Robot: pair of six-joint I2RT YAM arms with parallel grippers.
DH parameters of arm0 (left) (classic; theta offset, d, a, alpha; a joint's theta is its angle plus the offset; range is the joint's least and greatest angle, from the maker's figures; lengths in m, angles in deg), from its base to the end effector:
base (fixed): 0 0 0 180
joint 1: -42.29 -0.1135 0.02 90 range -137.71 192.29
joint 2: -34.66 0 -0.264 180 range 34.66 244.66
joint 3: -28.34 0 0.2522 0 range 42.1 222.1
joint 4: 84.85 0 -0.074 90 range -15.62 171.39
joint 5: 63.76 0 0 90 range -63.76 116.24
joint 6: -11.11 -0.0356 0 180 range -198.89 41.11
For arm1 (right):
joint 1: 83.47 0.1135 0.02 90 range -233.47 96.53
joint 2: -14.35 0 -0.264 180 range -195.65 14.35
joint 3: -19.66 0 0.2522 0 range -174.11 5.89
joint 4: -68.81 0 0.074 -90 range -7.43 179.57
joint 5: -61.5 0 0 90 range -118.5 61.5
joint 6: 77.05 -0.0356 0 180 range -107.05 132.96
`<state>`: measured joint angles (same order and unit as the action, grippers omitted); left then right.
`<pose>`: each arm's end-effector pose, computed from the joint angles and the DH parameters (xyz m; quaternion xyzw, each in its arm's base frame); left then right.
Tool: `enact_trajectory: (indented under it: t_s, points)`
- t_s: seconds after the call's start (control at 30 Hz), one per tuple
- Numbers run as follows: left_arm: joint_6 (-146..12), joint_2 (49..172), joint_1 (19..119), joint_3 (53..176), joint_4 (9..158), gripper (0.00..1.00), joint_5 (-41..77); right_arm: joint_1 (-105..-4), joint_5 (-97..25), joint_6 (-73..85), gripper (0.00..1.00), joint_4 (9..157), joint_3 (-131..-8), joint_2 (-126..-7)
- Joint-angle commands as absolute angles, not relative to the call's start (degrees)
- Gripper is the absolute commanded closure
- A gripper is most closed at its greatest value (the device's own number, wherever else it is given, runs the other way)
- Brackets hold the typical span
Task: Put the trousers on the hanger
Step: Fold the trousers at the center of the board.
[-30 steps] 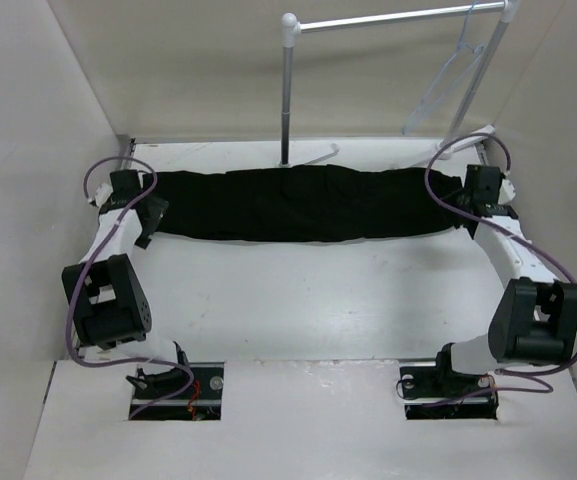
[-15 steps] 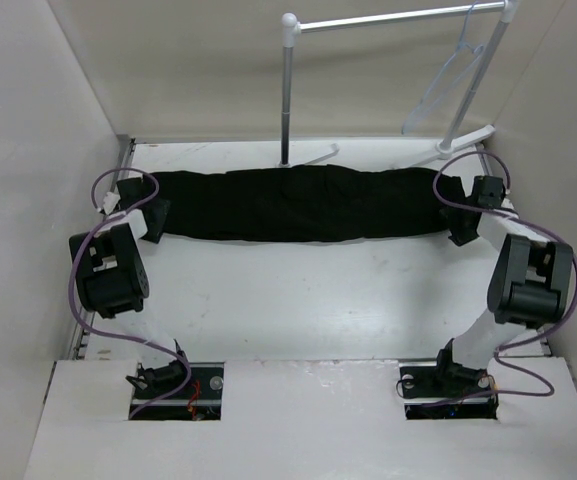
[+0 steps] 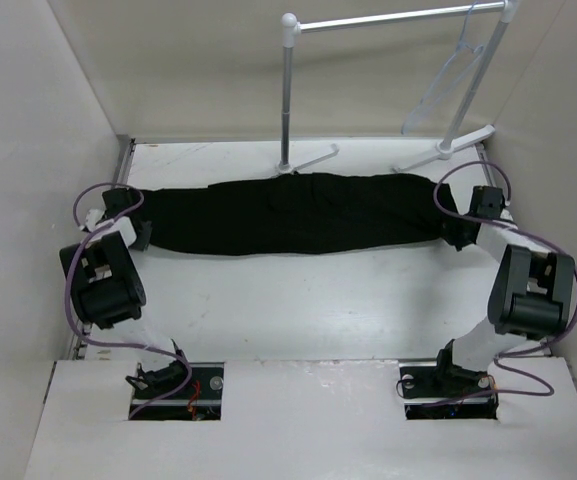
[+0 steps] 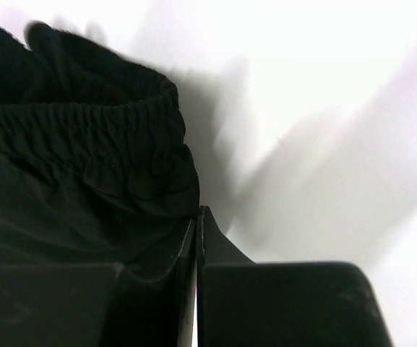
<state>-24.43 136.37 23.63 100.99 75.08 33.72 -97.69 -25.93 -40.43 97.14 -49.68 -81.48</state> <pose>0.3449 0.1213 0.1669 -0.5753 0.7375 -0.0489 0.3503 0.3250 -0.0840 0.1741 0.5358 0.7882 0.0811 0.2918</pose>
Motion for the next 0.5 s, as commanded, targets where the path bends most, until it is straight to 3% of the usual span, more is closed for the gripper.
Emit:
enact_trajectory:
  t_s: [0.0,0.13,0.27,0.37,0.47]
  points:
    - [-26.9,128.5,20.0,97.0,67.9,0.93,39.9,-98.4,-21.8,-41.4,0.96,96.5,-43.1,-72.8]
    - [-28.8,123.4,18.6,93.3,64.9,0.92,41.9,-99.2,-21.3,-42.4,0.98,97.5,-33.8,-62.9]
    - [-29.8,120.8,20.5,91.2,62.1,0.84,44.5,-101.9,-22.7,-43.2,0.95,99.4,-24.8,-51.5]
    - [-29.7,118.3,22.3,88.5,61.4,0.65,45.5,-102.9,-24.4,-42.3,0.8,102.1,-22.0,-44.6]
    - [-29.2,114.2,22.4,86.9,59.7,0.4,45.0,-102.7,-25.1,-39.9,0.44,105.7,-23.4,-38.7]
